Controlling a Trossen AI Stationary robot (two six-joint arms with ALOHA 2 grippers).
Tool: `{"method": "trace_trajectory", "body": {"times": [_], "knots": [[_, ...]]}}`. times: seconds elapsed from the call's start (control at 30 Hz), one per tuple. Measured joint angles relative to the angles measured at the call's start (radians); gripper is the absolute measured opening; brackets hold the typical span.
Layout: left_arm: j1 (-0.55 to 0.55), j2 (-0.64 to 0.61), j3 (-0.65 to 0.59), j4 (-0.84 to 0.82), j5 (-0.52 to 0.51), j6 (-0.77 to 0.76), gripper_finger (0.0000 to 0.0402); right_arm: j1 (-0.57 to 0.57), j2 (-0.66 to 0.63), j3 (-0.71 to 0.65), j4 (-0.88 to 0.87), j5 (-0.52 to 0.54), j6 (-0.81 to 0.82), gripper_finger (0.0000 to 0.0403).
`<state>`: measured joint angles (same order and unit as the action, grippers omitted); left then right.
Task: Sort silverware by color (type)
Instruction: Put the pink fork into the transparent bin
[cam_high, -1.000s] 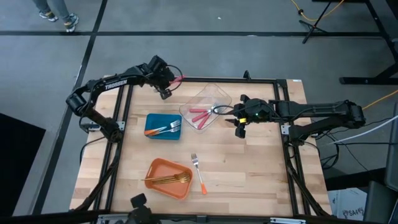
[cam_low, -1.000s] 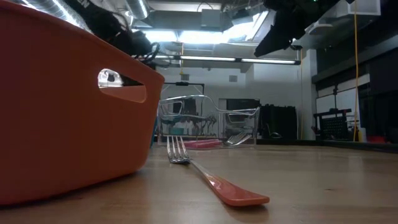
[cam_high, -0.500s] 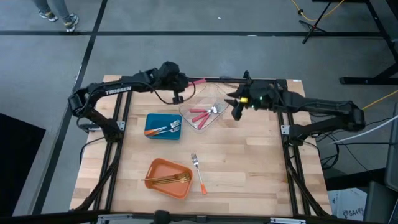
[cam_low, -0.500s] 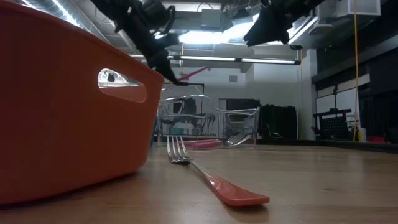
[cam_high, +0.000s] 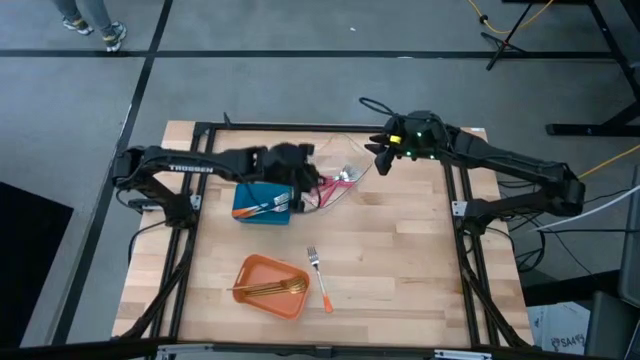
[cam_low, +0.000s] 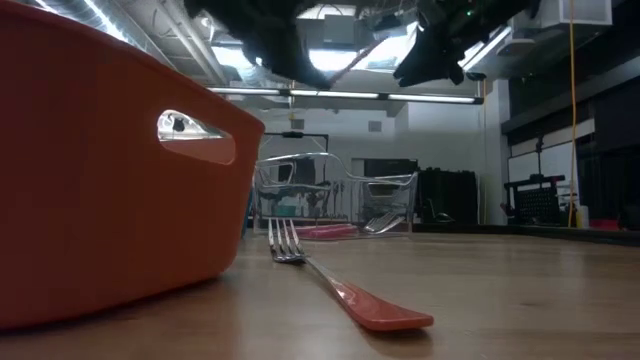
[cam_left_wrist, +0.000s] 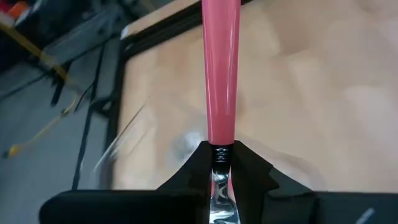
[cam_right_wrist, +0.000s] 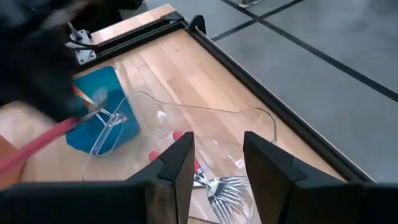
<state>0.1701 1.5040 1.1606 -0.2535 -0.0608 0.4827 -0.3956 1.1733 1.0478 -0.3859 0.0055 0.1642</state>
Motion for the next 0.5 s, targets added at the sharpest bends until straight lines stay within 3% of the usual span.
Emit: {"method": "trace_trajectory", "body": {"times": [0.23, 0.5], "knots": [[-0.142, 0.014, 0.0, 0.023, 0.0, -0.001, 0.0034, 0.003, 0.049, 0.0, -0.012, -0.045, -0.001, 0.0129], [-0.233, 0.073, 0.0, 0.022, 0.0, -0.009, 0.0034, 0.003, 0.074, 0.0, -0.015, -0.146, 0.001, 0.0129]]}}
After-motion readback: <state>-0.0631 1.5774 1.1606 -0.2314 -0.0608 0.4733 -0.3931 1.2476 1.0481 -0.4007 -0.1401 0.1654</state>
